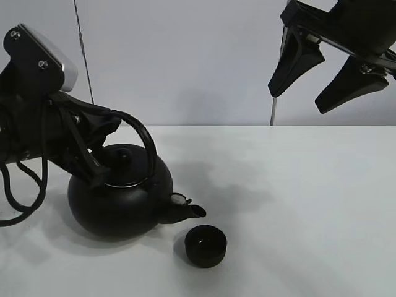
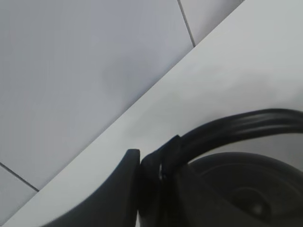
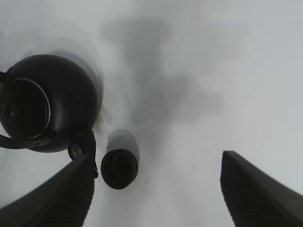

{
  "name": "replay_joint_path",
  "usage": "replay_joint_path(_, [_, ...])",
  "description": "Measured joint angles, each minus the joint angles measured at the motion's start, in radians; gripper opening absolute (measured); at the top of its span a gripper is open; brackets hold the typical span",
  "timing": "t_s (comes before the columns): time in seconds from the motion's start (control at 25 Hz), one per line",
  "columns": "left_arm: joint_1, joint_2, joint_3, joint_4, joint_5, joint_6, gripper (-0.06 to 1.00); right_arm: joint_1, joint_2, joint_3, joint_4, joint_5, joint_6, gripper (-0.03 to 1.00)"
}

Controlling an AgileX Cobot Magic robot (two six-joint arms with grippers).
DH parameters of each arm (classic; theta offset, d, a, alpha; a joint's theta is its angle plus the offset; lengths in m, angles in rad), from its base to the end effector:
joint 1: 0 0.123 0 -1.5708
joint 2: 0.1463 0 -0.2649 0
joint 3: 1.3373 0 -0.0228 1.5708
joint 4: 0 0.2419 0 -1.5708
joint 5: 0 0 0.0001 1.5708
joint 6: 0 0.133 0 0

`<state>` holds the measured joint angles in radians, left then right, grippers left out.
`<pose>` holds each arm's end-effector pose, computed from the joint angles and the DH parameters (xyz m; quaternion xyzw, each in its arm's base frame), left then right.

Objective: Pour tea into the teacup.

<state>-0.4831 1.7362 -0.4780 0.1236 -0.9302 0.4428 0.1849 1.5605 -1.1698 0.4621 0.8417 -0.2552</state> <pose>0.2815 -0.1625 0.1291 0.4041 0.6761 -0.0286 0.6154 0.3177 0.1044 0.2237 -0.0974 0.9532 0.1918 0.2125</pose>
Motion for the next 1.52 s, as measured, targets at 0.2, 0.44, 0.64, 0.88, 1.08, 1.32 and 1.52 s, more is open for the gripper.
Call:
replay_joint_path(0.2, [0.0, 0.0, 0.0, 0.0, -0.021, -0.041, 0.12, 0.0, 0.0, 0.0, 0.0, 0.0, 0.0, 0.52])
replay_joint_path(0.44, [0.0, 0.0, 0.0, 0.0, -0.023, -0.126, 0.12, 0.0, 0.0, 0.0, 0.0, -0.001, 0.0, 0.52])
replay_joint_path(0.64, [0.0, 0.0, 0.0, 0.001, -0.023, -0.173, 0.12, 0.0, 0.0, 0.0, 0.0, -0.003, 0.0, 0.52])
replay_joint_path(0.88, [0.0, -0.008, 0.0, 0.001, 0.0, -0.233, 0.12, 0.0, 0.0, 0.0, 0.0, -0.003, 0.0, 0.52])
replay_joint_path(1.08, [0.0, -0.037, 0.0, 0.007, 0.02, -0.251, 0.12, 0.0, 0.0, 0.0, 0.0, -0.003, 0.0, 0.52])
replay_joint_path(1.32, [0.0, -0.041, -0.001, 0.016, 0.015, -0.18, 0.12, 0.0, 0.0, 0.0, 0.0, -0.003, 0.0, 0.52])
replay_joint_path(1.52, [0.0, -0.041, -0.012, 0.057, 0.019, -0.146, 0.12, 0.0, 0.0, 0.0, 0.0, -0.004, 0.0, 0.52])
